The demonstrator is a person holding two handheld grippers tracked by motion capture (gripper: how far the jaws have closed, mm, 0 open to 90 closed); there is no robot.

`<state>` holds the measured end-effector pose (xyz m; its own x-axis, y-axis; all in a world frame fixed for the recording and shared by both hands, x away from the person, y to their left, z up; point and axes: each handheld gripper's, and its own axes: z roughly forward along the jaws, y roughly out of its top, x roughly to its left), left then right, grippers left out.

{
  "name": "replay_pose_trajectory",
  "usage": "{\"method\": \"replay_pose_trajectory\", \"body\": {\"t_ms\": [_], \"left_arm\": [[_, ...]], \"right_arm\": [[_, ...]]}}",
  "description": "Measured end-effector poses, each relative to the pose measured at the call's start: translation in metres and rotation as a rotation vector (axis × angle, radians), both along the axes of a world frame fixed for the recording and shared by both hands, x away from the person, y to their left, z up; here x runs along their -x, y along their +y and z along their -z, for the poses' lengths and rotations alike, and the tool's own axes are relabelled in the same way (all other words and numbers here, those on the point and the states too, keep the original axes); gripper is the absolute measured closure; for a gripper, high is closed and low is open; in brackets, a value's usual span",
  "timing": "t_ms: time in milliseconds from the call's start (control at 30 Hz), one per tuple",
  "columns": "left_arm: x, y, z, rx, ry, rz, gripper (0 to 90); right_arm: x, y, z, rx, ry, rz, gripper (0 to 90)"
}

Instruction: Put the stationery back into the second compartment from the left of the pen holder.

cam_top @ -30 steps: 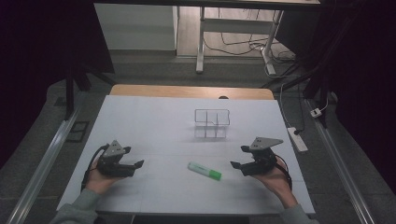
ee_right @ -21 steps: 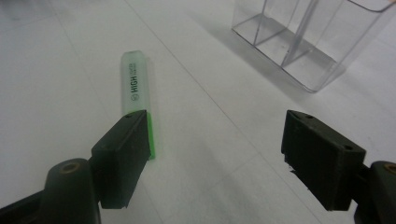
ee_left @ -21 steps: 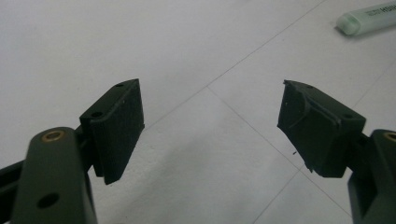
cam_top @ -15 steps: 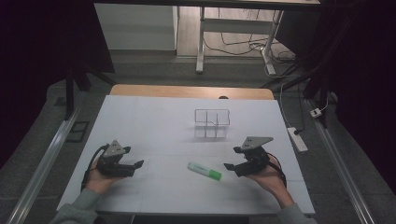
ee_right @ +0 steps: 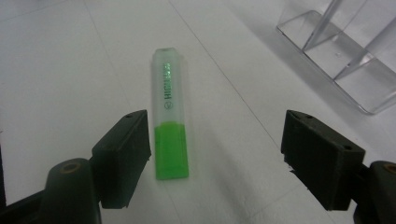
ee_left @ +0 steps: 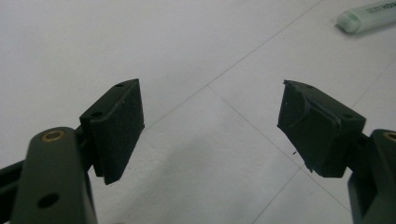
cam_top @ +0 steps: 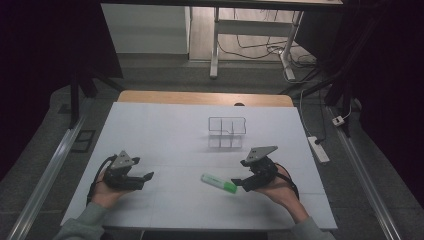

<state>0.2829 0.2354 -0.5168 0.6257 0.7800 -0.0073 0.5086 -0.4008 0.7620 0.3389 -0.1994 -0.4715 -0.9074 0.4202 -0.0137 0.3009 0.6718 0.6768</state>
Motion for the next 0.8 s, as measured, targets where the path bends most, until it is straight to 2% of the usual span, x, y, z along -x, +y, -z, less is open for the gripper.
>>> {"method": "replay_pose_trajectory", "body": {"t_ms": [133,800], "left_arm": [[0.0,0.0,0.0,-0.002,0.0,0.001,22.4],[-0.002,-0.002,0.001,-0.009,0.004,0.009,22.4]], "right_arm": [[-0.001,0.005,0.0,0.002,0.005,-0.008,23.7],[-0.005,0.045,0.002,0.114,0.044,-0.084,24.9]]}}
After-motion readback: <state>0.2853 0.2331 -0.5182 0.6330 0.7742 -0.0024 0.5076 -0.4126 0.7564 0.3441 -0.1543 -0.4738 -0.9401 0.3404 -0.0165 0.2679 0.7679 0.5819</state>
